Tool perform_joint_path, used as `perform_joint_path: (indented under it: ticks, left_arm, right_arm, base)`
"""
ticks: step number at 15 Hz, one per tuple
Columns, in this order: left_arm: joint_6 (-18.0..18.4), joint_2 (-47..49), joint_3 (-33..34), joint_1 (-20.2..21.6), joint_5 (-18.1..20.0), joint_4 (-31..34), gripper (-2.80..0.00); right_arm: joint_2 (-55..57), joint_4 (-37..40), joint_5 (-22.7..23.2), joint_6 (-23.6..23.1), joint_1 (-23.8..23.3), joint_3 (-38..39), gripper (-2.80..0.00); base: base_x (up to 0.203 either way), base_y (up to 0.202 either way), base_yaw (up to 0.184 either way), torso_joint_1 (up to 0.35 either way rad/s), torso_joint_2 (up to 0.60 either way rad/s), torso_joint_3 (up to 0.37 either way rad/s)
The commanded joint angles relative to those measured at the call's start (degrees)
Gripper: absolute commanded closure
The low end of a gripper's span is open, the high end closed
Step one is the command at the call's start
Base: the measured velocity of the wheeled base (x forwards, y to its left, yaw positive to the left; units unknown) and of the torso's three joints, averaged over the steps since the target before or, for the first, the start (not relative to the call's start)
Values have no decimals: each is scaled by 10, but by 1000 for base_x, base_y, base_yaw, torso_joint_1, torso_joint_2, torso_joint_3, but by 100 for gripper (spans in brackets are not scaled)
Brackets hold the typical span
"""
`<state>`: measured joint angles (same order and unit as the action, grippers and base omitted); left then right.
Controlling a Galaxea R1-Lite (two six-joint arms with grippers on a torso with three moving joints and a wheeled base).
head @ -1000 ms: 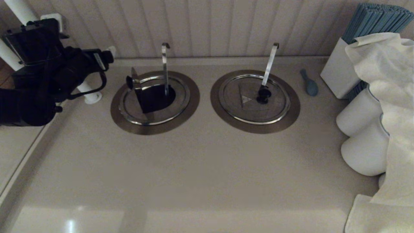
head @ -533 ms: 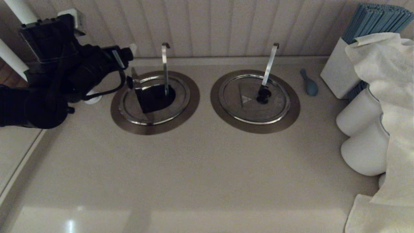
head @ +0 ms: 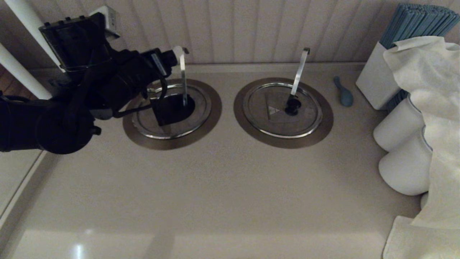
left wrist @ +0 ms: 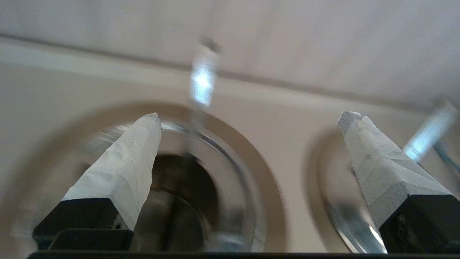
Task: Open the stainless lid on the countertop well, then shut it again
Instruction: Stir with a spoon
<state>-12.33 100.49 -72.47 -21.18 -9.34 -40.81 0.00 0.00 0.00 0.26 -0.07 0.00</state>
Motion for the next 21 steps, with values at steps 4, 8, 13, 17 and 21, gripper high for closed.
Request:
perform_joint_path:
  ticks: [4, 8, 13, 17, 21]
  left_arm:
    - [37, 36, 23, -18, 0, 6, -280]
    - [65, 40, 23, -7, -2, 9, -280]
    - [67, 30, 13, 12, -2, 44, -280]
    - [67, 15, 1, 26, -2, 66, -280]
    - [67, 7, -1, 28, -3, 69, -280]
  right_arm:
    - [1, 0, 0, -1, 0, 0, 0]
    - [1, 0, 0, -1, 0, 0, 0]
    - [1, 0, 0, -1, 0, 0, 0]
    - [0, 0, 0, -1, 0, 0, 0]
    - [1, 0, 0, 0, 0, 0, 0]
  base:
    - [0, 0, 0, 0, 0, 0]
    - [0, 0, 0, 0, 0, 0]
    - [0, 0, 0, 0, 0, 0]
    - [0, 0, 0, 0, 0, 0]
    - [0, 0, 0, 0, 0, 0]
